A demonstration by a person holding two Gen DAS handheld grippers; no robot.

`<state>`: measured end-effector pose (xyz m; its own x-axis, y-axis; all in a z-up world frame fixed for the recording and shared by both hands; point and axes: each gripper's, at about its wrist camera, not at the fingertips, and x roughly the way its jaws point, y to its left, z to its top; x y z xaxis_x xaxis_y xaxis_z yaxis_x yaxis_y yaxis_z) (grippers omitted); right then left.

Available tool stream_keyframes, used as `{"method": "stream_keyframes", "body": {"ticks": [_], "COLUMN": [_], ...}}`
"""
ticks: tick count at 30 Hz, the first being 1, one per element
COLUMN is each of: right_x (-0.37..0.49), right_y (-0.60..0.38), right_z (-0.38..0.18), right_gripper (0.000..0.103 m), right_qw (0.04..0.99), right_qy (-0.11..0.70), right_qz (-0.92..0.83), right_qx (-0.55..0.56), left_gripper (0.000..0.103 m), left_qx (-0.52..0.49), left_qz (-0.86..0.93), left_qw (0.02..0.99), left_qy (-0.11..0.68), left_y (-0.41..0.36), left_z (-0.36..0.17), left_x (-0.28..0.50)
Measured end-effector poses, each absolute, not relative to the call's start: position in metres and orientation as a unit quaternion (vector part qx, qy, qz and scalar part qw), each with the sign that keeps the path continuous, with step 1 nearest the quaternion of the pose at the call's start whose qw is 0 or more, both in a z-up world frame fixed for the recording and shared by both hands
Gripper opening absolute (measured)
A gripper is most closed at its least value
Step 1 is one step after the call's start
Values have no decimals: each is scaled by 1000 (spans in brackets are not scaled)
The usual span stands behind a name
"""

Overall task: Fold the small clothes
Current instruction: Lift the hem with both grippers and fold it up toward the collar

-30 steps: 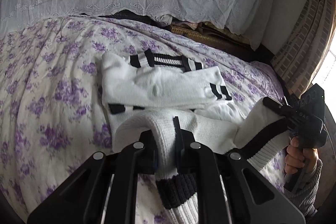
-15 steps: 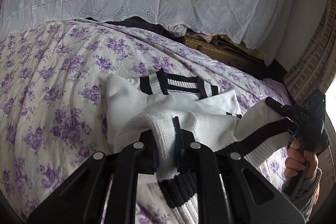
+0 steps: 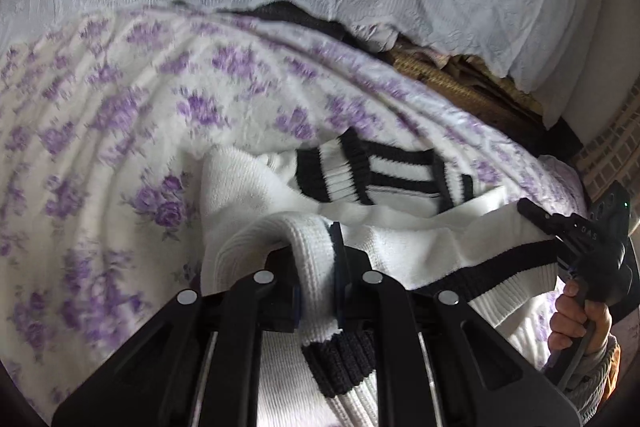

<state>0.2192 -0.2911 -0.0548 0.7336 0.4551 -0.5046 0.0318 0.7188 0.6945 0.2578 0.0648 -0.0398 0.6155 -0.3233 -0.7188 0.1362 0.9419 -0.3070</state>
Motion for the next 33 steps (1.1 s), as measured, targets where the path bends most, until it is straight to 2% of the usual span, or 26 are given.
{"method": "stream_keyframes", "body": {"ticks": [4, 7, 8, 9, 10, 11, 13, 15, 17, 22, 23, 24, 25, 26, 28, 33], "right_x": [230, 231, 230, 225, 219, 212, 198, 186, 177, 167, 165, 166, 166, 167, 170, 205], "right_y": [-292, -288, -289, -290, -292, -294, -295, -294, -288, -263, -261, -259, -259, -259, -262, -268], "right_z": [-72, -78, -77, -74, -70, -65, -55, -51, -53, -61, -61, -61, -61, -62, -58, -27], "right_gripper": [10, 12, 17, 28, 35, 46, 48, 49, 52, 51, 41, 21, 14, 13, 13, 13], "right_qw": [859, 862, 860, 857, 857, 858, 861, 857, 849, 844, 849, 853, 853, 852, 851, 865], "right_qy": [358, 363, 362, 359, 354, 349, 350, 358, 377, 419, 417, 415, 415, 411, 400, 353], "right_qz": [111, 109, 114, 119, 122, 124, 132, 148, 162, 178, 173, 169, 173, 175, 182, 178], "right_qx": [348, 337, 342, 350, 355, 356, 345, 339, 334, 282, 273, 267, 267, 272, 288, 309], "left_gripper": [12, 13, 14, 16, 25, 40, 57, 61, 61, 61, 60, 59, 48, 35, 20, 17], "left_qx": [-111, -97, -97, -98, -100, -108, -125, -143, -164, -153, -145, -139, -136, -131, -118, -140], "left_qz": [-123, -124, -127, -131, -133, -140, -151, -165, -191, -211, -212, -215, -219, -220, -215, -192], "left_qw": [879, 887, 887, 888, 888, 888, 888, 885, 871, 859, 861, 860, 859, 859, 862, 879], "left_qy": [446, 434, 432, 430, 428, 425, 415, 411, 421, 440, 439, 440, 442, 444, 444, 414], "left_y": [65, 62, 62, 63, 64, 67, 75, 84, 90, 81, 76, 73, 69, 66, 62, 66], "left_z": [-71, -71, -71, -69, -67, -64, -55, -49, -49, -55, -55, -55, -55, -55, -53, -29], "left_x": [277, 274, 272, 268, 265, 259, 247, 235, 228, 216, 214, 214, 214, 215, 220, 253]}}
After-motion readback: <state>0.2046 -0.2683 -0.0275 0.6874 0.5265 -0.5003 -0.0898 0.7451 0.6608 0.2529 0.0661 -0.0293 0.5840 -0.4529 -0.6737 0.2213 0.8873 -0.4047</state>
